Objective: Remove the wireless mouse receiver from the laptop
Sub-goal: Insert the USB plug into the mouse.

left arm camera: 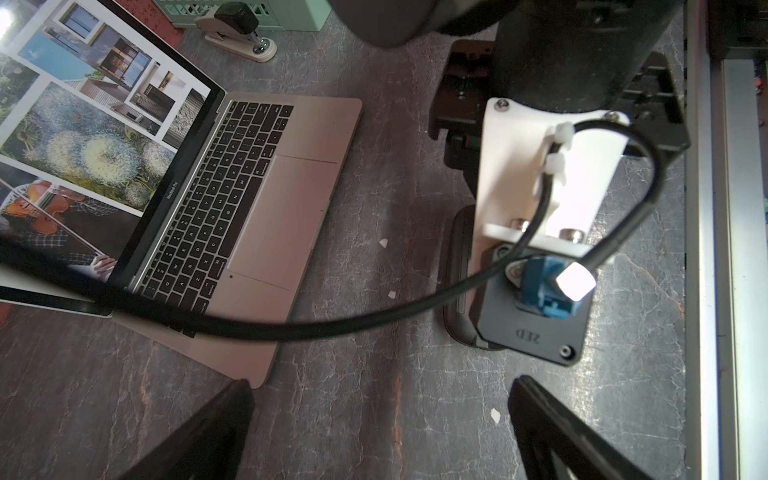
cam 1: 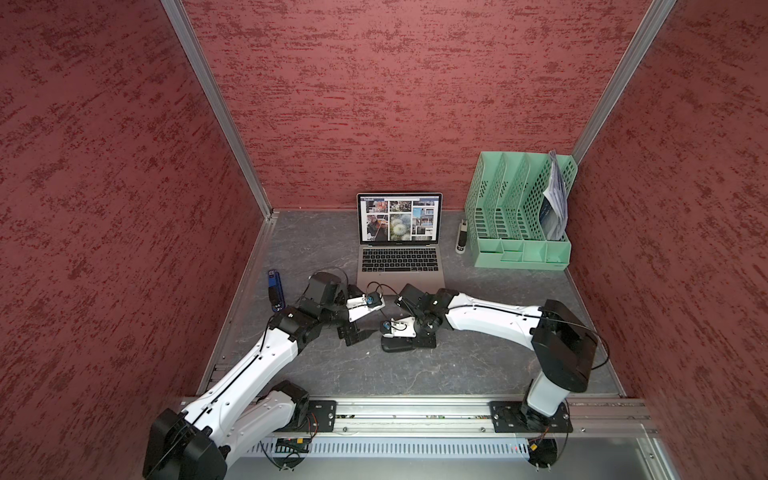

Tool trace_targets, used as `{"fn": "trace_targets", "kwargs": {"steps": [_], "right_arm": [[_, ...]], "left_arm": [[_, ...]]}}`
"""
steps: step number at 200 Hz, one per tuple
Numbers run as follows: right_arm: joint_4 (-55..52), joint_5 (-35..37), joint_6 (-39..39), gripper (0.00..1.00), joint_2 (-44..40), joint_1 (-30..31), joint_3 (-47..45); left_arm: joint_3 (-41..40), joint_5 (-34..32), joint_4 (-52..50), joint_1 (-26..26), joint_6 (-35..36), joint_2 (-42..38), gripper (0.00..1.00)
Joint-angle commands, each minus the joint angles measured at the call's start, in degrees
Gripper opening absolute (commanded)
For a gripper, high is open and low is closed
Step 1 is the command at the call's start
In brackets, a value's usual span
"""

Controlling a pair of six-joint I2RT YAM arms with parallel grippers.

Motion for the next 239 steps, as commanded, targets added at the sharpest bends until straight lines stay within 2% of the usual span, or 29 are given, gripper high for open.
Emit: {"fn": "trace_targets", "kwargs": {"steps": [1, 239], "right_arm": [[1.43, -0.14, -0.90, 0.00, 0.23, 0.17, -0.09], [1.41, 2.51, -0.74, 0.00, 0.96, -0.42, -1.68]], "left_arm": [[-0.64, 0.40, 0.94, -0.30, 0.41, -0.93, 1.00], [-0.90, -0.26, 0.75, -0.30, 0.48, -0.90, 1.00]]}}
